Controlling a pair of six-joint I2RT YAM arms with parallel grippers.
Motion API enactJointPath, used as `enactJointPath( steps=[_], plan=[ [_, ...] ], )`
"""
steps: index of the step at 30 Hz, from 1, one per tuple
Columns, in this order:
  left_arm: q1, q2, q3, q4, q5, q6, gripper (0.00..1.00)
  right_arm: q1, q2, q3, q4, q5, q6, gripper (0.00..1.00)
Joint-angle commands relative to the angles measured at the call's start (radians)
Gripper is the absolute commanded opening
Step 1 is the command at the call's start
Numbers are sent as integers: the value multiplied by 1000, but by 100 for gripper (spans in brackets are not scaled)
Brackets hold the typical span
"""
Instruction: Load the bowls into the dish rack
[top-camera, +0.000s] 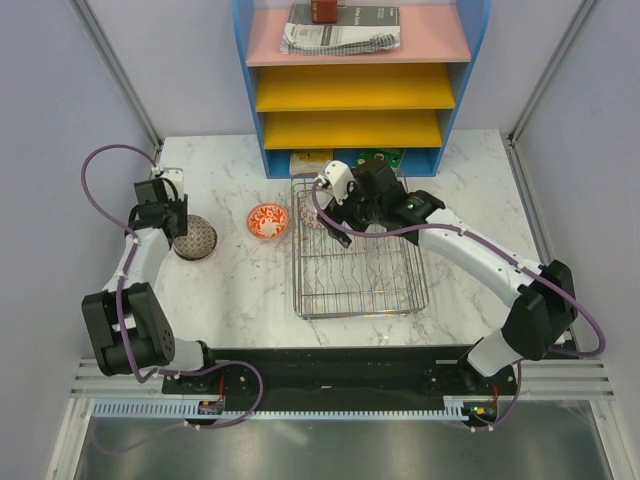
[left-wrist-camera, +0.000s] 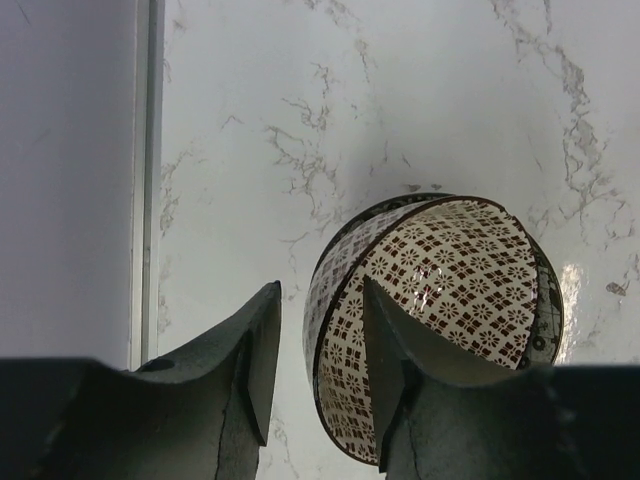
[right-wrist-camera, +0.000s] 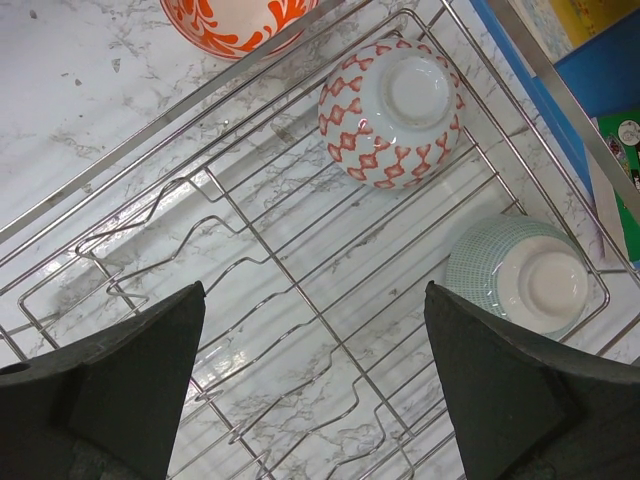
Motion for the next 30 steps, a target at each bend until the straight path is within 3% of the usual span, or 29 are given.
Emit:
enactJointPath(
  steps=[1, 8, 17, 23, 30],
  plan=[
    [-10, 19, -15, 37, -31, 40, 44, -3, -53, -11, 8, -22, 21, 98],
    [-20, 29, -21, 39, -43, 41, 20, -3, -75, -23, 6, -23, 23, 98],
    [-27, 18, -14, 34, -62, 43, 2, -4, -75, -23, 6, -23, 25, 98],
    [-27, 7, 31, 2, -57, 32, 2, -3, -72, -14, 6, -23, 32, 98],
    [-27, -71, 101, -90, 55, -6, 2, -3, -63, 40, -12, -58, 55, 98]
  ],
)
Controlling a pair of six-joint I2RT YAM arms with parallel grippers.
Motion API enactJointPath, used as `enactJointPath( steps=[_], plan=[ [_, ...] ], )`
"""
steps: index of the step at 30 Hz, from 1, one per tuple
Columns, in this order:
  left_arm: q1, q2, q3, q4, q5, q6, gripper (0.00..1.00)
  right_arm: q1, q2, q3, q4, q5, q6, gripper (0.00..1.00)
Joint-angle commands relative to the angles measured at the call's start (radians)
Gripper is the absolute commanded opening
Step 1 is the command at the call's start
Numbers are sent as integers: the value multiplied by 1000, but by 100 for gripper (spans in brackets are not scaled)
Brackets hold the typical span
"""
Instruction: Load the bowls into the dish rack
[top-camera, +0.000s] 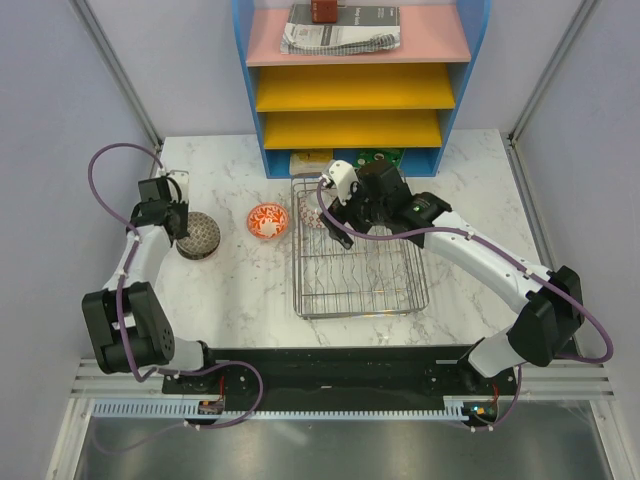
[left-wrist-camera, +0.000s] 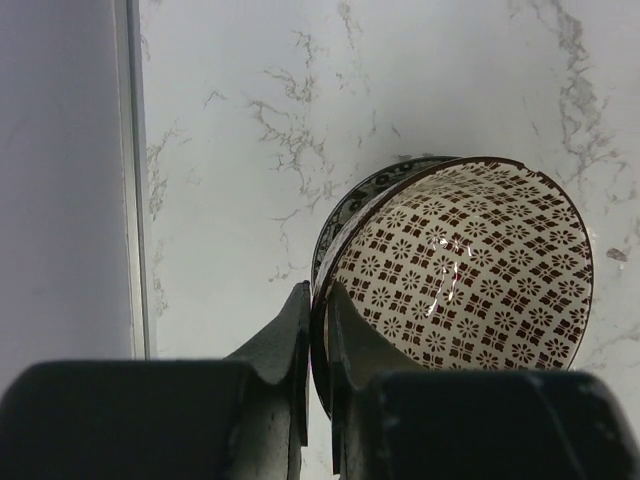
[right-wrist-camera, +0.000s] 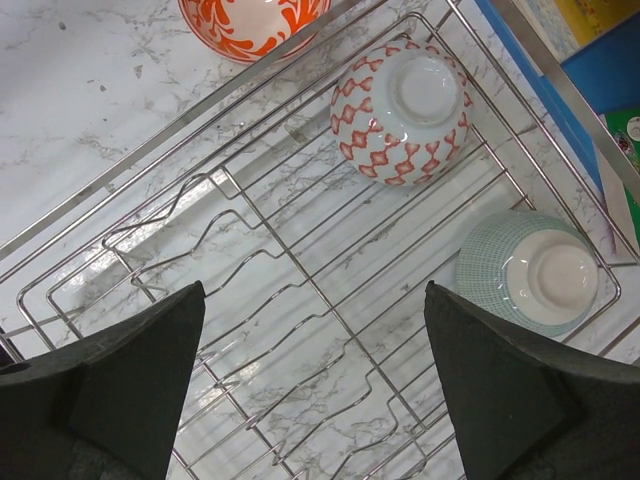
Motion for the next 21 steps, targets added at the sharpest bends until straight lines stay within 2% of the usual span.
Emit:
enactJointPath(
  steps=[1, 7, 8, 12, 18, 21],
  plan=[
    [-4, -100, 105, -40, 96, -38, 2, -3, -13, 69, -16, -52, 43, 98],
    [-18, -172, 134, -89, 295, -90, 2, -14, 7, 127, -4, -196, 127, 98],
    [-32, -178, 136, -89, 323, -98, 2, -23, 12, 130, 10, -233, 188, 98],
    [-81, -189, 154, -83, 476, -142, 2, -89, 44, 124, 94, -490, 368, 98],
    [-171, -155, 220, -24, 654, -219, 2, -138, 71, 15, 333, -637, 594, 98],
    [-243, -145, 248, 19, 679, -225, 2, -168, 87, -45, 492, -710, 690, 98]
  ],
)
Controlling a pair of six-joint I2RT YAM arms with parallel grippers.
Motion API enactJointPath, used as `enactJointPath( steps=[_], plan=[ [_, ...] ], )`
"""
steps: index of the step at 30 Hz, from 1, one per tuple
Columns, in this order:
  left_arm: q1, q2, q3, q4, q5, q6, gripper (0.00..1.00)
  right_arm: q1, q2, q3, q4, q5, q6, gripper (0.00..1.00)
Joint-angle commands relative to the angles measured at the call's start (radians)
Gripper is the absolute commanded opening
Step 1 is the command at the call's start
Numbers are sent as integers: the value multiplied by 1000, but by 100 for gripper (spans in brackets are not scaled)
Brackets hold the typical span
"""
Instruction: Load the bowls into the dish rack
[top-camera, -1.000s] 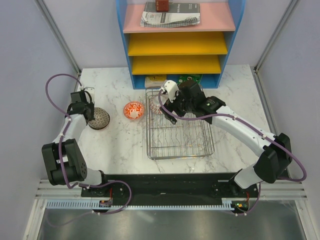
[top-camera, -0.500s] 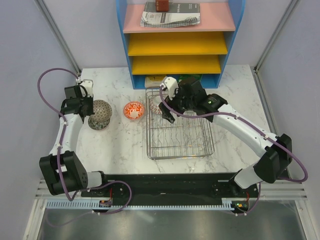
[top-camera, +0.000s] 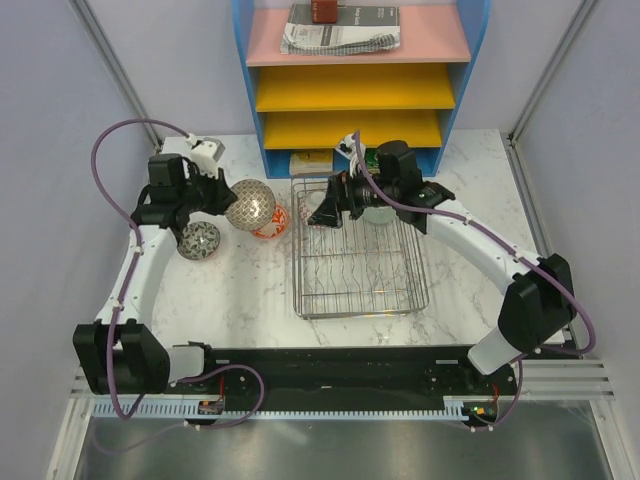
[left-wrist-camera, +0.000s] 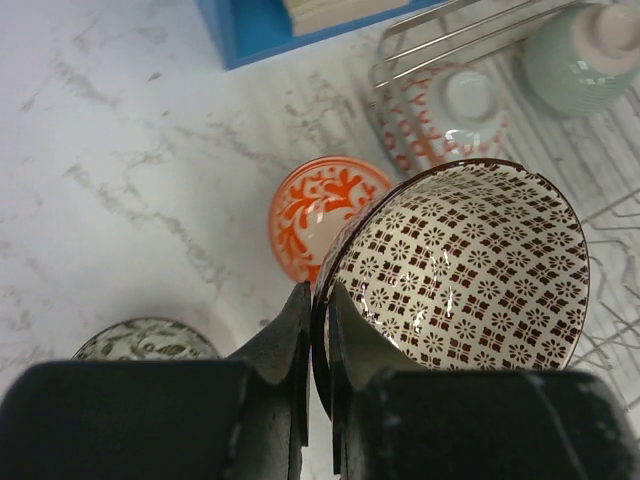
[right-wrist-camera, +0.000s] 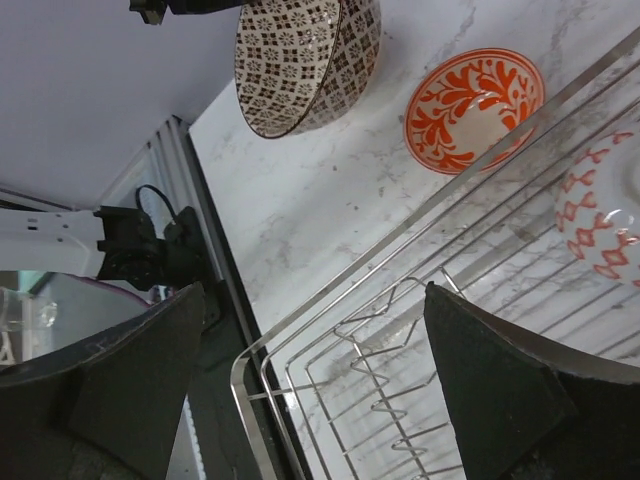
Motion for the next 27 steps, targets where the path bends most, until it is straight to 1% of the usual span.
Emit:
enactJointPath(
  steps=[1, 3, 5, 6, 8, 9, 13, 14, 15, 16, 17, 20, 24, 27],
  plan=[
    [-85, 6, 98, 126, 154, -75, 2, -36, 23, -72, 289, -175, 245, 98],
    [-128, 14, 115, 137, 184, -77, 2, -54, 32, -107, 377, -210, 286, 98],
    [-160, 28, 144, 143, 221, -83, 2, -65, 34, -153, 457, -238, 368, 98],
    [-170, 43, 155, 144, 262, -97, 2, -77, 35, -170, 553, -249, 401, 98],
    [-197, 62, 187, 144, 296, -106, 2, -94, 37, -207, 633, -270, 489, 98],
    [-207, 81, 201, 144, 321, -114, 2, -97, 38, -216, 690, -272, 507, 98],
    [-257, 117, 215, 144, 372, -115, 2, -111, 49, -227, 716, -292, 532, 98],
    [-262, 122, 215, 146, 390, -117, 2, -119, 51, -242, 736, -301, 573, 98],
    [-270, 126, 215, 147, 393, -115, 2, -122, 52, -254, 812, -316, 602, 98],
    [-280, 134, 213, 146, 395, -114, 2, -126, 52, -274, 850, -325, 630, 98],
    [-285, 137, 210, 149, 402, -114, 2, -134, 58, -282, 911, -330, 685, 98],
    [-297, 145, 204, 150, 404, -111, 2, -146, 66, -296, 945, -342, 713, 98],
    [-303, 143, 196, 152, 401, -108, 2, -157, 92, -322, 1092, -353, 828, 98],
    [-306, 140, 196, 158, 401, -111, 2, -157, 107, -324, 1095, -352, 828, 98]
  ],
)
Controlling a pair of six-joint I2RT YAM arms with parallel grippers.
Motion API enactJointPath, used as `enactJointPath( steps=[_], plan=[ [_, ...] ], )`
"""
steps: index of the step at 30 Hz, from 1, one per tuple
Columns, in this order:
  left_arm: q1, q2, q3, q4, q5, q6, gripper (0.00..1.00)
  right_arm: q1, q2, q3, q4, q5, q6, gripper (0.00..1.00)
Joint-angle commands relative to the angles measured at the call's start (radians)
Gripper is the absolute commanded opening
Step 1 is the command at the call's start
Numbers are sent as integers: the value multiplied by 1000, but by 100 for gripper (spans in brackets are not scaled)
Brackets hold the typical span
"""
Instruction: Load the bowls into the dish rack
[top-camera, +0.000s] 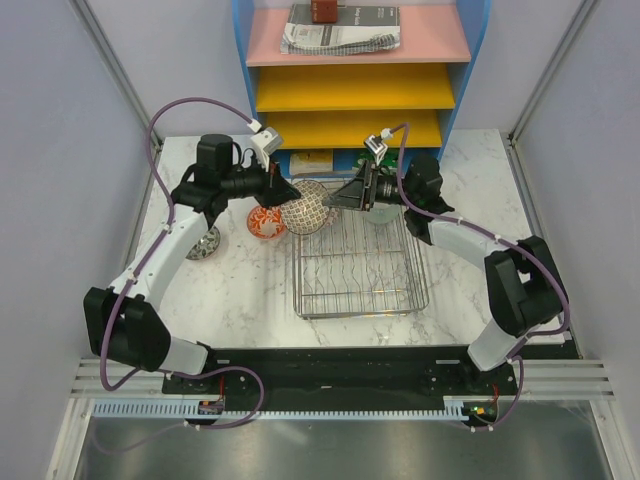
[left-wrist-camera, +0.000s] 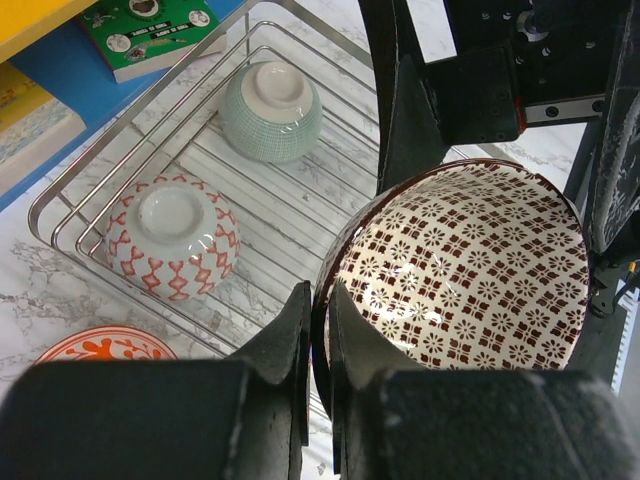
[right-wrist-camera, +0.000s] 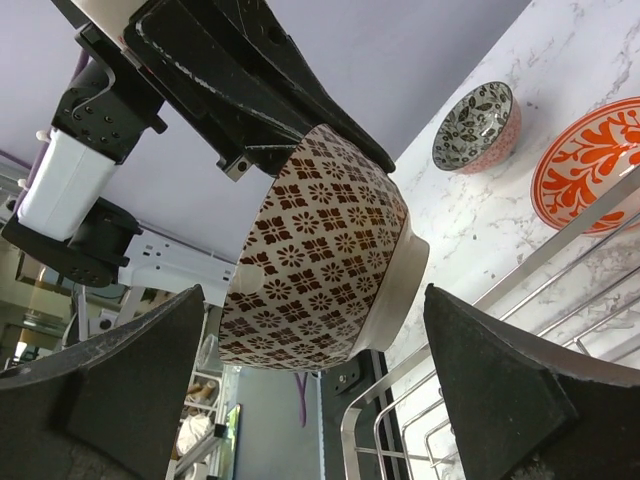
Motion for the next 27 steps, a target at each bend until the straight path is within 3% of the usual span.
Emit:
enactJointPath(
  steps=[1, 27],
  plan=[
    [-5, -17, 29, 63, 61, -43, 2, -5, 23, -8, 150, -28, 74, 98],
    [-72, -33, 15, 126, -103, 57, 2, -5, 107, -13, 273, -122, 222, 98]
  ],
)
